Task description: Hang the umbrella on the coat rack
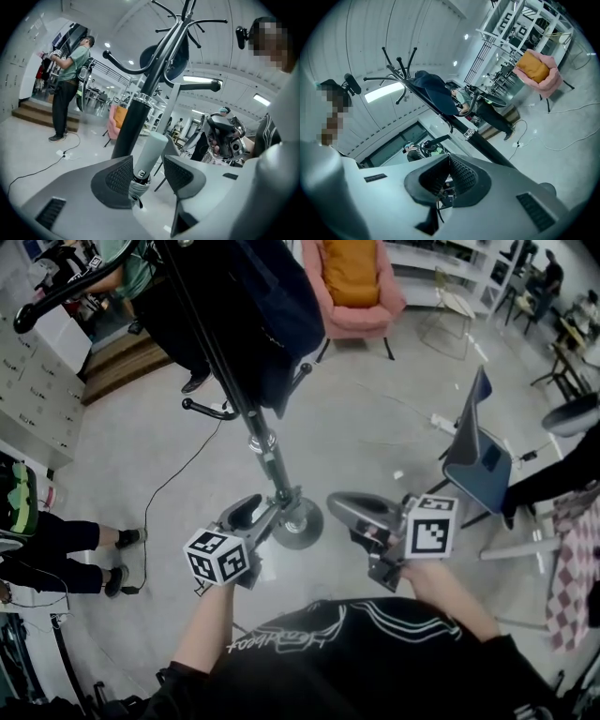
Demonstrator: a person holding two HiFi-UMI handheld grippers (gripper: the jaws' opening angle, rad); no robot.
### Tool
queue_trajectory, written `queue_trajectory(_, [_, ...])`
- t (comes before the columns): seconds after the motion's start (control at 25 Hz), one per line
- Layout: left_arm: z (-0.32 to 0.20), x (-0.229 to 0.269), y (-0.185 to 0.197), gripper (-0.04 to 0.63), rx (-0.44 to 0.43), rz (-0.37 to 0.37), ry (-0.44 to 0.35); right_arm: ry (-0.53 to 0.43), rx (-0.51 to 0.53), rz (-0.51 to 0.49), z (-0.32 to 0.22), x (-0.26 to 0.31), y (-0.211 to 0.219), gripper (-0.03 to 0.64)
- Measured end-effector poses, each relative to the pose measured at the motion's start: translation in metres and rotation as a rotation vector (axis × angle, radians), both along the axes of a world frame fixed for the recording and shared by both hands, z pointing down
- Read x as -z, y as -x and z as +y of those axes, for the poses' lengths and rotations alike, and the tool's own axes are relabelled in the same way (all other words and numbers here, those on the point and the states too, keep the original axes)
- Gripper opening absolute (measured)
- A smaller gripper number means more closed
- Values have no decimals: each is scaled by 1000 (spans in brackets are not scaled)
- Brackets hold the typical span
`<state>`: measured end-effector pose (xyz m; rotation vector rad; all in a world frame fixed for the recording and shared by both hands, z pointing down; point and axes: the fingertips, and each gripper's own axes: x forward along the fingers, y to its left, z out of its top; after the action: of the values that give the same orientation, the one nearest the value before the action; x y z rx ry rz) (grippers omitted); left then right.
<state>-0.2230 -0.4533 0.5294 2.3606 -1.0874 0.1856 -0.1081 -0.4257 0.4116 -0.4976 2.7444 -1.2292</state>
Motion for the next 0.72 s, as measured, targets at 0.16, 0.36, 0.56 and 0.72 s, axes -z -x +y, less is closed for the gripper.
queue_trajectory(0.16, [15, -2, 2, 198, -8, -1, 14, -6, -2, 19, 6, -1, -4, 12])
queue_trajectory(0.36, [32, 16, 14, 194, 69, 106, 67, -23, -18, 56, 9, -5, -15, 12])
queue_trajectory(0.56, [63, 73, 18, 105, 105, 247, 12, -71, -4, 77, 28, 11, -19, 12])
queue_trajectory(0.72, [96, 119, 5, 33, 70, 253, -66, -125, 18, 78, 57, 31, -26, 12])
